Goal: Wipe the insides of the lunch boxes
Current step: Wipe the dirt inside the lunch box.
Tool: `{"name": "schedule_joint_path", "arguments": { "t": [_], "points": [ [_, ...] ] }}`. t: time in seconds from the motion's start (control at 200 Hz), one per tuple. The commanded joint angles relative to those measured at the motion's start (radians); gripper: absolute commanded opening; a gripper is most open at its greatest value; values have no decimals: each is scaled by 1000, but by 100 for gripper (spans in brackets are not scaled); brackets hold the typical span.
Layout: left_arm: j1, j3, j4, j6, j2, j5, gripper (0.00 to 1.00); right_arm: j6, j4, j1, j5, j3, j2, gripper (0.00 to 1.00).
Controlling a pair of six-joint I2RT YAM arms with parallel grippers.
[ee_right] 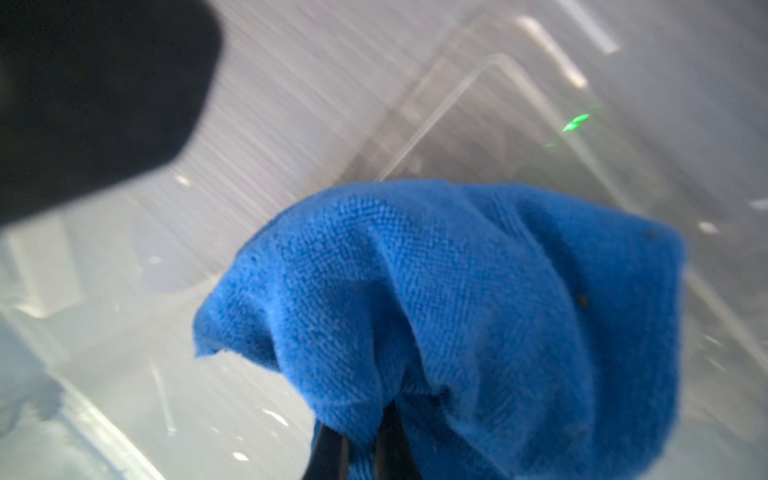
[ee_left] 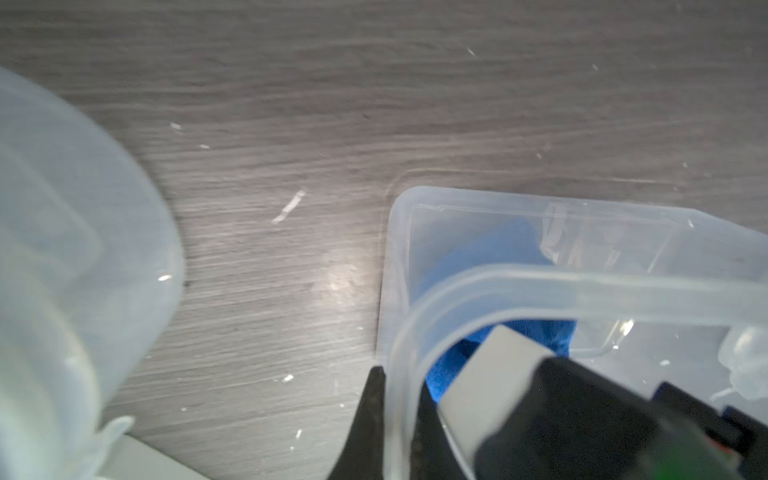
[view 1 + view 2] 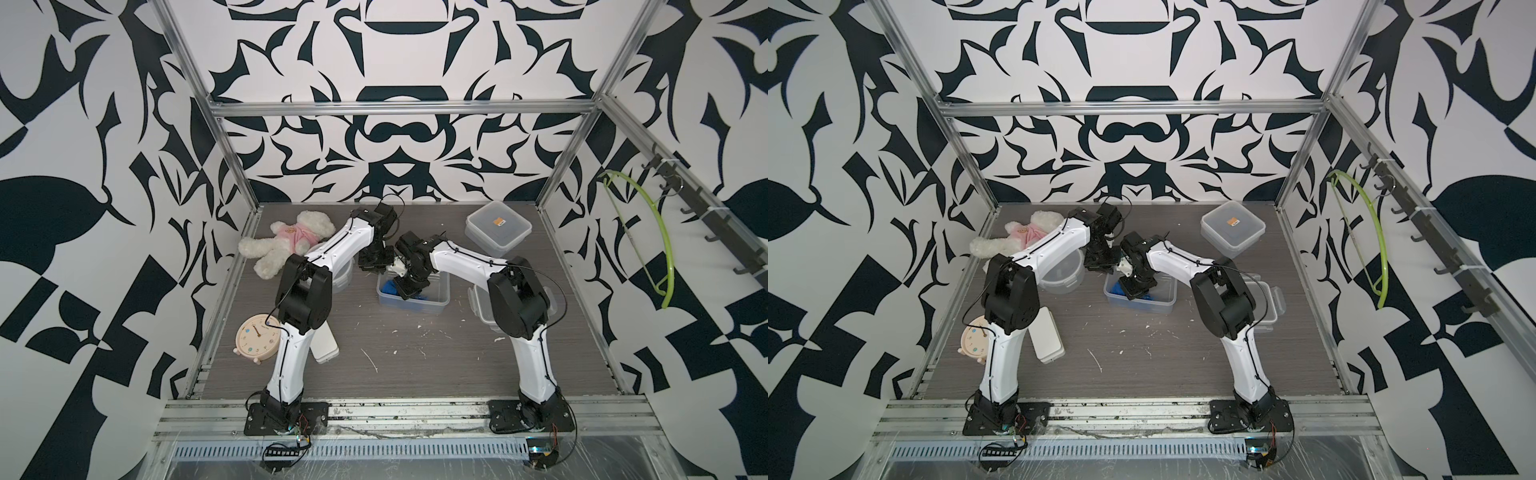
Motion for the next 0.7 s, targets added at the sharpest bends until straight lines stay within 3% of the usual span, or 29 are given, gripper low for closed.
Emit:
{"name": "schedule_joint_path", "arguments": {
  "t": [0.0, 0.155, 0.265, 0.35, 0.39, 0.495, 0.555, 0.695],
  "points": [
    [26, 32, 134, -70, 10, -9, 0, -46, -203, -32, 249, -151, 4, 0],
    [33, 13, 133, -65, 0, -17, 0, -17, -218, -142, 380, -209, -67, 0],
    [35, 7, 129, -62, -5, -29, 0, 27, -223, -185, 469, -167, -96, 0],
    [34, 2, 126, -60, -6, -30, 0, 50, -213, -190, 464, -101, -112, 0],
    [34, 4, 125, -61, -5, -29, 0, 56, -183, -188, 404, -74, -131, 0],
    [33, 6, 125, -66, 3, -22, 0, 89, 20, -188, 76, -77, -248, 0],
    [32, 8, 126, -70, 4, -18, 0, 145, 167, -188, -51, -92, -312, 0],
    [22, 29, 120, -71, 16, -19, 0, 252, 348, -187, -147, -53, -363, 0]
  ]
}}
